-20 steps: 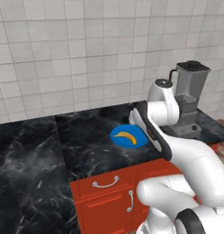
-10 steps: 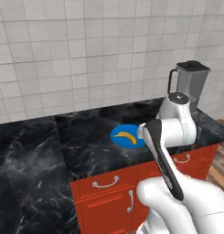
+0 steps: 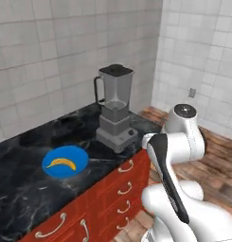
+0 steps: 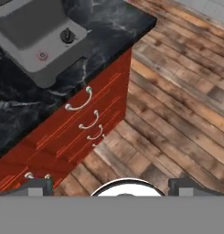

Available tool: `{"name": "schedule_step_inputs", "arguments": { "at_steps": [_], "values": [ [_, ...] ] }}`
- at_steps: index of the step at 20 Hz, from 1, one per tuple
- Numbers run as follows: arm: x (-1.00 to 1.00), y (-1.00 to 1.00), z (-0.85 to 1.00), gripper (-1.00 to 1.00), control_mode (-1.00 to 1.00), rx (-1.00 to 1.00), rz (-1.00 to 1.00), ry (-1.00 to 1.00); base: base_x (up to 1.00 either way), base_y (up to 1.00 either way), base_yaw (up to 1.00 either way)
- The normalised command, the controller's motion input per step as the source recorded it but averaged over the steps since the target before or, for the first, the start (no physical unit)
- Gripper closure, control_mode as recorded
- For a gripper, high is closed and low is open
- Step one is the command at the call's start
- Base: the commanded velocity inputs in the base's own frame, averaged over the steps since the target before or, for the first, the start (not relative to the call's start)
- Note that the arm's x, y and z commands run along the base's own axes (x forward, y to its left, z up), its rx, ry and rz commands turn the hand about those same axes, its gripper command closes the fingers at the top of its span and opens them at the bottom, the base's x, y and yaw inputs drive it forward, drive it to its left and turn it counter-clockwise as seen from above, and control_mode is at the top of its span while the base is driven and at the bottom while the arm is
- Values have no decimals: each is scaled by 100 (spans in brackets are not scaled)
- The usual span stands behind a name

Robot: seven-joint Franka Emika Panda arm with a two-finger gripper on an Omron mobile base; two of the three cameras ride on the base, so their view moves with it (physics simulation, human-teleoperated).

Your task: Pick the pear and banana from the fridge and place them on the plate next to the blender to make a fruit smoothie.

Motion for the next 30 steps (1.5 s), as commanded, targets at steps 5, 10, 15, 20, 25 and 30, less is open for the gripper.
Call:
{"name": "schedule_step_inputs", "arguments": {
  "at_steps": [5, 10, 15, 20, 25, 30],
  "values": [
    [0, 0, 0, -100, 100, 0, 0, 0, 0, -63, -77],
    [0, 0, 0, -100, 100, 0, 0, 0, 0, -71, -74],
    [0, 0, 0, -100, 100, 0, 0, 0, 0, -69, -74],
    [0, 0, 0, -100, 100, 0, 0, 0, 5, -53, -71],
    [0, 0, 0, -100, 100, 0, 0, 0, 36, -42, -59],
    [0, 0, 0, -100, 100, 0, 0, 0, 82, -27, -43]
  ]
}}
